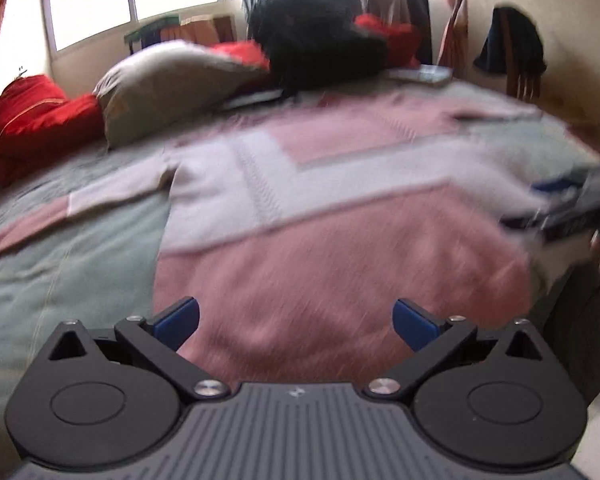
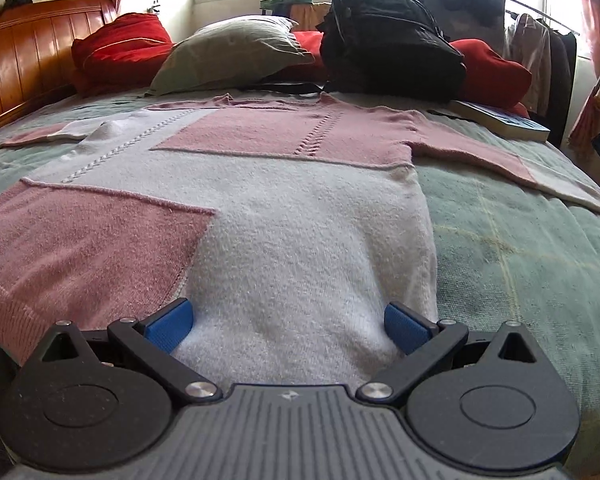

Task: Fold clothes

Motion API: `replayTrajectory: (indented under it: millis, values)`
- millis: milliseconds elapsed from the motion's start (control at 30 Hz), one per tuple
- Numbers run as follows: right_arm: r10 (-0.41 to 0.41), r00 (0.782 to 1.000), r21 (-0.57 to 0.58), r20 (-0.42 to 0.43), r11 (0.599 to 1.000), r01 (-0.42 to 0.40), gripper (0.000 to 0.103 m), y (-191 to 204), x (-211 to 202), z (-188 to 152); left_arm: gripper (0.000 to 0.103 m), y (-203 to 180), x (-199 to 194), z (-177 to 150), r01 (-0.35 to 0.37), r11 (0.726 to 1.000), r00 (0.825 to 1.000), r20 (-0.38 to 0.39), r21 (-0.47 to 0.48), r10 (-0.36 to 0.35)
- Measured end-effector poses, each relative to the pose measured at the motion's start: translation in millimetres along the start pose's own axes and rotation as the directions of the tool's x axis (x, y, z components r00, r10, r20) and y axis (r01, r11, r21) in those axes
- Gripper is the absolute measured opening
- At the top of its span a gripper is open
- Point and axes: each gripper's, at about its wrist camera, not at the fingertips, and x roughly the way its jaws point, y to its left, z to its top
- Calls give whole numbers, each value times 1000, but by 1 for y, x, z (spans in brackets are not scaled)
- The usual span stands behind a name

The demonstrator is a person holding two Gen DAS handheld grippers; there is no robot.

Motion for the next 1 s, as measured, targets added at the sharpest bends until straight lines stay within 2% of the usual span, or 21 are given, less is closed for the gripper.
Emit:
replayTrajectory:
  millis: [67,167,300,500,900,1000]
  values:
    - [-5,1000,5,-14,1000,5,103,0,1,2,102,-3,7,12,2,1000,1000,15,7,-2]
    - [-16,999,9,-30,1000,16,103,2,2,3,102,-8,29,23,-17,1000,1000,-10,19,17]
    - [-23,999,14,-39,1000,24,103,3,2,4,102,-16,50,20,28,1000,999,-29,2,-28]
    - [-30,999,20,-32,999,30,103,3,1,3,102,-31,50,-10,81,997,995,-62,0,-81]
    - [-33,999,26,-20,999,34,103,4,1,0,102,-31,39,32,84,996,996,-31,20,-83]
    - [-35,999,27,-17,999,35,103,4,1,0,102,-37,51,38,85,996,995,-45,17,-84]
